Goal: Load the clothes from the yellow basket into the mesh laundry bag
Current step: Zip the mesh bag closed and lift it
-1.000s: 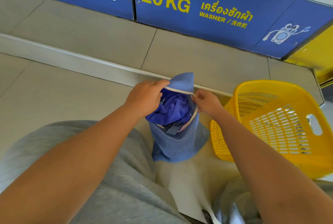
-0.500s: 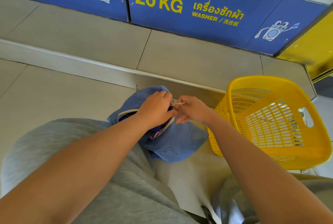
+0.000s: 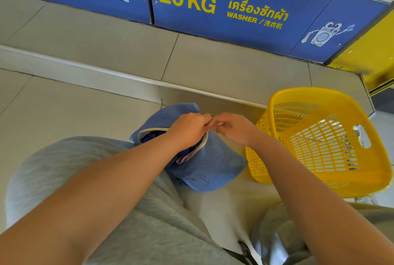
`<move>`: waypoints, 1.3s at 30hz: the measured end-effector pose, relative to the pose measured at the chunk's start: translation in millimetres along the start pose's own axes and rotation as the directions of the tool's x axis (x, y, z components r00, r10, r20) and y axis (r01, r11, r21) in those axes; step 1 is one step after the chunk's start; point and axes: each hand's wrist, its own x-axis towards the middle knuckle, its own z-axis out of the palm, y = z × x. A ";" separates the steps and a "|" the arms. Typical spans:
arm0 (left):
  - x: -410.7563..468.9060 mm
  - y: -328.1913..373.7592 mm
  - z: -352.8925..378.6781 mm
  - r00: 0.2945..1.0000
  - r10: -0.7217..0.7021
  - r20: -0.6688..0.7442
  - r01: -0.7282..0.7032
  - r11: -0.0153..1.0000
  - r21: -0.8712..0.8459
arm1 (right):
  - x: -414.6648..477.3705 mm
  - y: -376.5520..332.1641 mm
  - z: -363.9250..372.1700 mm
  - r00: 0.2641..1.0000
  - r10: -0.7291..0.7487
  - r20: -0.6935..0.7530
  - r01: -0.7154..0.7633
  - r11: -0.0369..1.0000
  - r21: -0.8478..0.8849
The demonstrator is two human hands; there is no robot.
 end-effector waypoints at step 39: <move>13.4 -16.1 -15.1 0.966 -0.187 0.176 0.188 0.982 0.014 | 24.6 34.5 16.8 0.757 0.529 -0.385 -0.355 0.826 0.438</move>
